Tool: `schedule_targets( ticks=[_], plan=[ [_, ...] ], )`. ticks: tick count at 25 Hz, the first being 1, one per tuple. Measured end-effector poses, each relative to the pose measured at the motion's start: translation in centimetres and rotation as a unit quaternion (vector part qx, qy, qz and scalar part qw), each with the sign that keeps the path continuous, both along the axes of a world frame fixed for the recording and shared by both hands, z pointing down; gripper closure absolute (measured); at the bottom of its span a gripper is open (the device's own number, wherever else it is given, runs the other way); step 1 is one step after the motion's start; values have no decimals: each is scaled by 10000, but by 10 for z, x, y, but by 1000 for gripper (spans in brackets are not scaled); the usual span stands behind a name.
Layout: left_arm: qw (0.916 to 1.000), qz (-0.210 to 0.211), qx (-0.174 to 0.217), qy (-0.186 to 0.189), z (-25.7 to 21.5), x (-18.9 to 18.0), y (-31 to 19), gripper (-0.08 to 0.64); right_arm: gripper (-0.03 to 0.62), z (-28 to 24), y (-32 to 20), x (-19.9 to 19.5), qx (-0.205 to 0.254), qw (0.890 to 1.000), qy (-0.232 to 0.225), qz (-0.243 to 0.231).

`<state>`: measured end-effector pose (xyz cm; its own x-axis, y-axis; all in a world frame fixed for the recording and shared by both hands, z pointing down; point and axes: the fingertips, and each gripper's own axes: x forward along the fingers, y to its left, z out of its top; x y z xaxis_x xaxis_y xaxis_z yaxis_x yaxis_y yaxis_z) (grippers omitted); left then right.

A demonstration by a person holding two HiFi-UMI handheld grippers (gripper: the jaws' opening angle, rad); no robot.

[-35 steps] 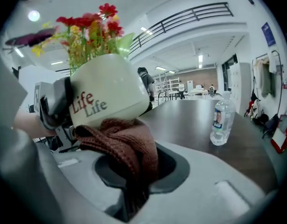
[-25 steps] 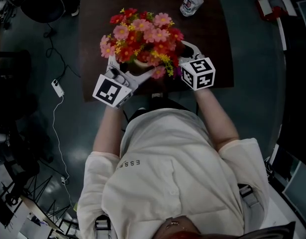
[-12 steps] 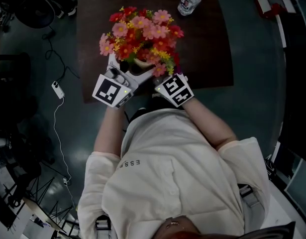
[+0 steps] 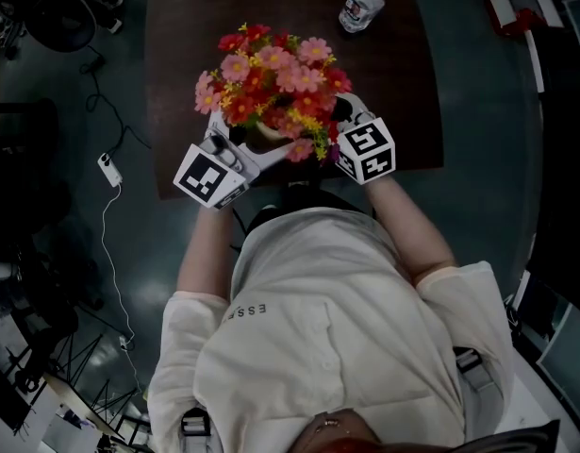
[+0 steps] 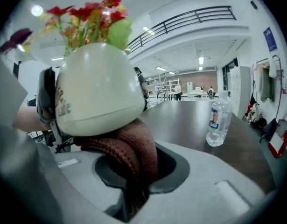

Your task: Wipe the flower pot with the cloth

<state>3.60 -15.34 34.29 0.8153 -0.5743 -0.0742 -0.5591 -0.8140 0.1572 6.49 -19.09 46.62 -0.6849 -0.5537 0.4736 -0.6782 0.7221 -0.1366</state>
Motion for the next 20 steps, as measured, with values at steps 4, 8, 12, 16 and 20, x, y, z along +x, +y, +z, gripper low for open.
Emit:
schedule_targets(
  ticks=[4, 8, 12, 16, 20],
  plan=[
    [9995, 202, 66, 245, 5, 3, 1, 40, 543, 4, -23, 31, 25, 9989, 69, 468],
    [9996, 264, 88, 84, 23, 3, -5, 41, 543, 8, -40, 55, 78, 9956, 183, 915],
    [9994, 275, -73, -199, 43, 9, -14, 41, 543, 3, -51, 63, 81, 9935, -8, 1131],
    [9970, 433, -65, -631, 72, 9, -17, 41, 543, 4, -50, 46, -38, 9954, -264, 915],
    [9937, 575, -184, -948, 106, 7, -18, 41, 546, 35, -38, 28, -489, 9964, -233, 657]
  ],
)
